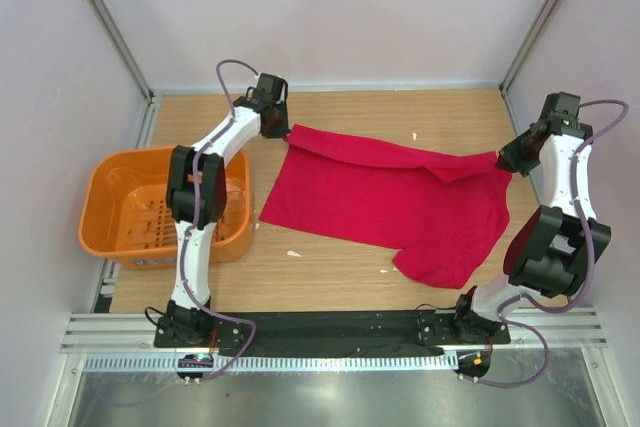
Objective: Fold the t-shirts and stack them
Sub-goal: Fold the tshirt
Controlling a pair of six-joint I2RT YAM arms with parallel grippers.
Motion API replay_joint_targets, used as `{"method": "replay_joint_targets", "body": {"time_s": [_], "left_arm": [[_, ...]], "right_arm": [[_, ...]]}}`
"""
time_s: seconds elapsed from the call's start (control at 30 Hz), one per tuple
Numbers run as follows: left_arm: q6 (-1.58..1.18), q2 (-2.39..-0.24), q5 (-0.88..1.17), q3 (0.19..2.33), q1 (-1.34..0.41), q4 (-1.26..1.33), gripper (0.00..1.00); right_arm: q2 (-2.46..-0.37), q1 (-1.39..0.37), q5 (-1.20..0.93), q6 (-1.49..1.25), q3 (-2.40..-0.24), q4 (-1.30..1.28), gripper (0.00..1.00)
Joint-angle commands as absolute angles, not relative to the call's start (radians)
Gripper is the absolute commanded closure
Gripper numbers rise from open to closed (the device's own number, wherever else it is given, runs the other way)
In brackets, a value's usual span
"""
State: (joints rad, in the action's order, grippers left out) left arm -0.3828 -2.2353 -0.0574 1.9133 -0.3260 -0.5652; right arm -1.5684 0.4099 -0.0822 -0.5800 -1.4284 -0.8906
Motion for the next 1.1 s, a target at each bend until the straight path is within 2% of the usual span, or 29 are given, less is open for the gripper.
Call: {"method": "replay_joint_targets", "body": {"time_s": [0.0, 0.7, 0.83, 1.07], "left_arm": [[-0.364, -2.178, -0.045, 1.895, -0.336, -0.589, 1.00], [-0.380, -2.192, -0.040, 1.881, -0.348, -0.597, 1.00], [-0.410, -2.180, -0.054, 1.911, -0.347, -0.533, 1.00], [-0.460, -2.284, -0.058, 2.081, -0.347, -0.454, 1.00]], "right_arm": [[-1.516, 0.417, -0.043, -0.558, -1.393, -0.916, 0.99], [-1.586, 0.425, -0.014, -0.523, -1.348, -0.827, 0.99], [-1.623, 0.425, -0.063, -0.534, -1.406, -0.749, 0.99], [-1.793, 0.425, -0.199, -0.606, -1.597, -0.562, 0.99]]}}
